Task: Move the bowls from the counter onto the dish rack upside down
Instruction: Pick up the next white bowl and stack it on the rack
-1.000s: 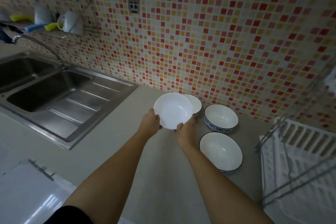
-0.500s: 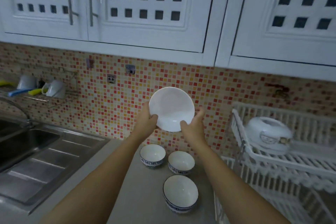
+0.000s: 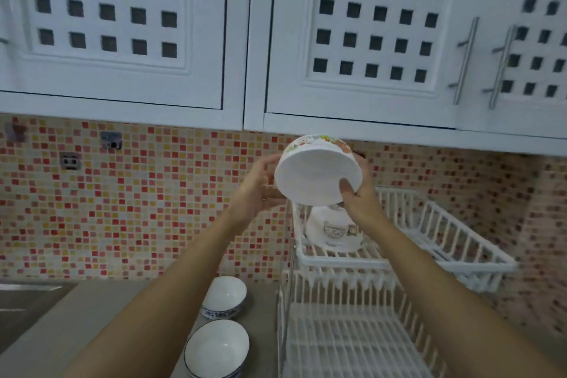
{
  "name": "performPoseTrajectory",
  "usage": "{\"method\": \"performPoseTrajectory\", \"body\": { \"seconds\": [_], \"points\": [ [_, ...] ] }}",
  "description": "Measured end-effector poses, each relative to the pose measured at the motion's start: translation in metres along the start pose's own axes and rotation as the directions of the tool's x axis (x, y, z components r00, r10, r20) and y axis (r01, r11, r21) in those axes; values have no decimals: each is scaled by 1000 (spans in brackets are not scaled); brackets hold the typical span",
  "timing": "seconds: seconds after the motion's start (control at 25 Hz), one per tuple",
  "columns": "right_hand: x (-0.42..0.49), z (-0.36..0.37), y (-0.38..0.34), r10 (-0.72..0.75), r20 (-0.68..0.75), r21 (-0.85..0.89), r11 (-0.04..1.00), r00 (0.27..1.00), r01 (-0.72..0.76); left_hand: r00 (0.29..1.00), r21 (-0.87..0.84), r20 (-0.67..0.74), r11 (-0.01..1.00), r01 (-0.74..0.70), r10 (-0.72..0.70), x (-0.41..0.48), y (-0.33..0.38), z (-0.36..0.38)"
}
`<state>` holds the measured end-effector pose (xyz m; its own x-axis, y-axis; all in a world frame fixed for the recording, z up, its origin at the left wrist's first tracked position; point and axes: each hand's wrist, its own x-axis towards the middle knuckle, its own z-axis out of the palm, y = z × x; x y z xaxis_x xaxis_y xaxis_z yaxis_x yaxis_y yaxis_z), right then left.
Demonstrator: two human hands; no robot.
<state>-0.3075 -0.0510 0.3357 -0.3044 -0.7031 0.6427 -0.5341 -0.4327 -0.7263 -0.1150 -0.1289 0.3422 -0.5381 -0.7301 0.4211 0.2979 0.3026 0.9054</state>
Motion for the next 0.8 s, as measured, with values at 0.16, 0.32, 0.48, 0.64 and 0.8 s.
{"method": "performPoseTrajectory", "body": {
  "seconds": [0.16, 0.32, 0.48, 0.64, 0.8],
  "points": [
    [-4, -57, 19, -135, 42, -74, 988, 990, 138, 983, 142, 178, 990, 18, -43, 25, -4, 47],
    [-3, -94, 27, -53, 183, -203, 975, 982, 90, 939, 297, 336, 954, -37, -68, 44, -12, 71],
    [-5, -121, 39, 253, 480, -289, 950, 840, -121, 940, 476, 338, 871, -124, -51, 49, -26, 73],
    [3, -129, 43, 365, 552, -230, 931, 750, -284, 925, 554, 375, 813, -177, -54, 54, -28, 78],
    [9, -124, 61, 299, 432, -286, 940, 851, -185, 911, 698, 412, 654, -290, -36, 63, -36, 93]
  ]
}}
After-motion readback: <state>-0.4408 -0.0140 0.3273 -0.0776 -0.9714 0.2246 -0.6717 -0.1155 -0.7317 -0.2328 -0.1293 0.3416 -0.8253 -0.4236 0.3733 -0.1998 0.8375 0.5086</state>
